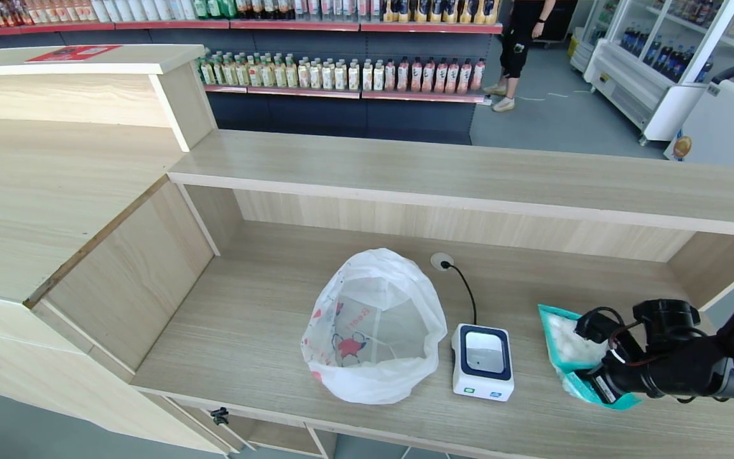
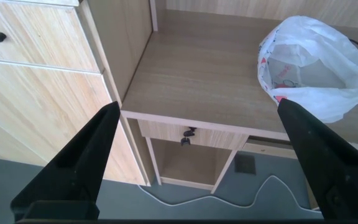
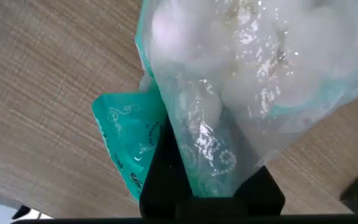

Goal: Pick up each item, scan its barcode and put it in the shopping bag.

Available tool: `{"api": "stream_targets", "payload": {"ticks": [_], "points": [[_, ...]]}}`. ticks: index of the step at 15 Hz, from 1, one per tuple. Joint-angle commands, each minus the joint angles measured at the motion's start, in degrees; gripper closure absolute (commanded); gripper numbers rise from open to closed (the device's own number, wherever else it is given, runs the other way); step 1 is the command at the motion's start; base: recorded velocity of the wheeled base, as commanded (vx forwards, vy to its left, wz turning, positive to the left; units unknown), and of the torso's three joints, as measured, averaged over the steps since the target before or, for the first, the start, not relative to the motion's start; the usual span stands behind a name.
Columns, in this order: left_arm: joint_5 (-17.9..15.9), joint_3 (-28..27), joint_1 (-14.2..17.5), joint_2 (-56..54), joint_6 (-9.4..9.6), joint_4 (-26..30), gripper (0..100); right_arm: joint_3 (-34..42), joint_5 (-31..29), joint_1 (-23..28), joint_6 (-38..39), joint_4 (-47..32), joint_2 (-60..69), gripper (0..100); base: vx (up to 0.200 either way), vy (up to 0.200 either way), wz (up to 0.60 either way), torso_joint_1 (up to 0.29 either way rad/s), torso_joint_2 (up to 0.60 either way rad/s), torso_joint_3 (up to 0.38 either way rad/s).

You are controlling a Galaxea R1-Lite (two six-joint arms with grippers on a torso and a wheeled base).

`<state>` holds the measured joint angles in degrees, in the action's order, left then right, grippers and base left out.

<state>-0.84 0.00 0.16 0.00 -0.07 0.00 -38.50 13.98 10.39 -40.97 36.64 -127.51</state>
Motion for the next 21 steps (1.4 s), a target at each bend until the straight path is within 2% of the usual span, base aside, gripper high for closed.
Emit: {"api": "stream_targets", "payload": {"ticks": [1, 3, 5, 6, 8, 9, 10, 11, 13, 16, 17, 18, 21], "points": [[0.0, 0.0, 0.0, 0.0, -0.01, 0.0, 0, 3.2, 0.1, 1.2, -9.1, 0.4, 5.9, 100, 0.0, 0.0, 0.0, 0.0, 0.0, 0.0], [0.1, 0.0, 0.0, 0.0, -0.01, 0.0, 0, 4.7, 0.2, 1.5, -17.3, 0.5, 11.4, 100, 0.0, 0.0, 0.0, 0.0, 0.0, 0.0], [0.1, 0.0, 0.0, 0.0, -0.01, 0.0, 0, 4.6, 0.1, 1.5, -21.6, 0.5, 15.8, 100, 0.0, 0.0, 0.0, 0.0, 0.0, 0.0], [0.0, 0.0, 0.0, 0.0, -0.01, 0.0, 0, 4.7, -1.6, 1.9, -27.7, 2.6, 20.8, 100, 0.0, 0.0, 0.0, 0.0, 0.0, 0.0], [0.1, 0.0, 0.0, 0.1, -0.01, 0.0, 0, 5.5, -11.2, 3.1, -35.8, 11.2, 27.2, 100, 0.0, 0.0, 0.0, 0.0, 0.0, 0.0], [0.0, 0.0, 0.0, 0.0, -0.01, 0.0, 0, 6.5, -14.1, 3.1, -39.2, 15.7, 29.7, 100, 0.0, 0.0, 0.0, 0.0, 0.0, 0.0], [0.0, 0.0, 0.0, 0.0, -0.01, 0.0, 0, 6.5, -14.1, 3.1, -39.2, 15.7, 29.7, 100, 0.0, 0.0, 0.0, 0.0, 0.0, 0.0], [0.1, 0.0, 0.0, 0.0, -0.01, 0.0, 0, 7.8, -12.8, 2.3, -40.2, 23.0, 32.2, 100, 0.0, 0.0, 0.0, 0.0, 0.0, 0.0], [0.0, 0.0, 0.0, 0.0, -0.01, 0.0, 0, 8.6, -6.4, -0.2, -39.9, 30.6, 34.7, 100, 0.0, 0.0, 0.0, 0.0, 0.0, 0.0], [0.0, 0.0, 0.0, 0.0, -0.01, 0.0, 0, 10.0, -2.0, -2.0, -39.9, 44.9, 40.6, 100, 0.0, 0.0, 0.0, 0.0, 0.0, 0.0], [0.0, 0.0, 0.0, 0.1, -0.01, 0.0, 0, 10.0, 1.8, -2.8, -40.2, 47.6, 42.3, 100, 0.0, 0.0, 0.0, 0.0, 0.0, 0.0], [0.1, 0.0, 0.0, 0.0, -0.01, 0.0, 0, 10.5, 6.9, -2.7, -42.3, 52.0, 43.9, 100, 0.0, 0.0, 0.0, 0.0, 0.0, 0.0], [0.0, 0.0, 0.0, 0.0, -0.01, 0.0, 0, 7.6, 20.3, -1.5, -55.9, 52.7, 48.5, 100, 0.0, 0.0, 0.0, 0.0, 0.0, 0.0]]}}
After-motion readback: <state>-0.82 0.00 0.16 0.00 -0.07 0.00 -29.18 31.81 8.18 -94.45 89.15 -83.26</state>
